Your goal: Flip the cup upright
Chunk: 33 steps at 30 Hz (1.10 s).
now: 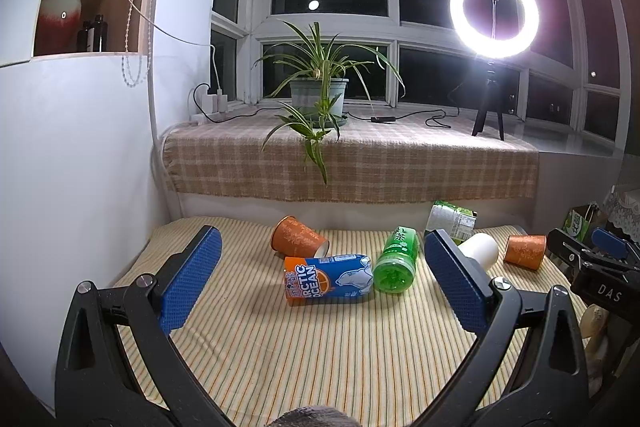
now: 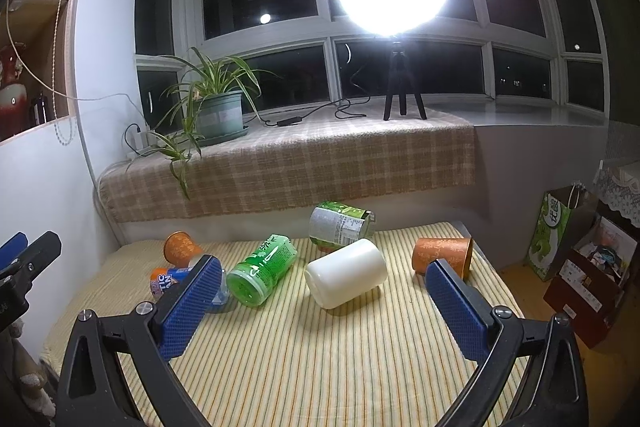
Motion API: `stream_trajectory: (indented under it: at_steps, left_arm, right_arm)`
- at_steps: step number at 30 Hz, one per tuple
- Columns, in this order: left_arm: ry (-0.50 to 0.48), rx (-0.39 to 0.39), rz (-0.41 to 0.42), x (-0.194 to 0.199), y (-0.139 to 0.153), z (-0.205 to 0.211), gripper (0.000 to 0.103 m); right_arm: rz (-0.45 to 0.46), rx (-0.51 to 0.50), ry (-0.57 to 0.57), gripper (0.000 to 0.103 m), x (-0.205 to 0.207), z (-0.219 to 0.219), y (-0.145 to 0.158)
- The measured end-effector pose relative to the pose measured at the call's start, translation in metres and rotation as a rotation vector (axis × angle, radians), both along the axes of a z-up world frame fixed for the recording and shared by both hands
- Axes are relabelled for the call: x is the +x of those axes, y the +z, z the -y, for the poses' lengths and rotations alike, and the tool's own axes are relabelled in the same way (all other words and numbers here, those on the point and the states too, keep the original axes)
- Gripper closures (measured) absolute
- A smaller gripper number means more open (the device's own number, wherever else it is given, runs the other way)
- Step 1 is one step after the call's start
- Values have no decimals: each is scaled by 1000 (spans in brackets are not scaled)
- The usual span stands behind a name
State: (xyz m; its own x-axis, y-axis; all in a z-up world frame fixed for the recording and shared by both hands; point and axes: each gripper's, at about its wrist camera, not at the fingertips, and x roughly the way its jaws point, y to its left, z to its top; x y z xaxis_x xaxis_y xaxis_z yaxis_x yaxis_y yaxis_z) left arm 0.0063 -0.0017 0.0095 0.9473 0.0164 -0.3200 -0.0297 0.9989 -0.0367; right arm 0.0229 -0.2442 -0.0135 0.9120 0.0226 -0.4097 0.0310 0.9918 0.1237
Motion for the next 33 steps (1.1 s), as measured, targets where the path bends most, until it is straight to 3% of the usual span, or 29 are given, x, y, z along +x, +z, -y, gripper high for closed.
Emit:
stream_trajectory:
  at_steps: [33]
  left_arm:
    - [-1, 5, 1, 0, -3, 5, 0]
  right_arm:
    - [-5, 6, -2, 0, -1, 0, -2]
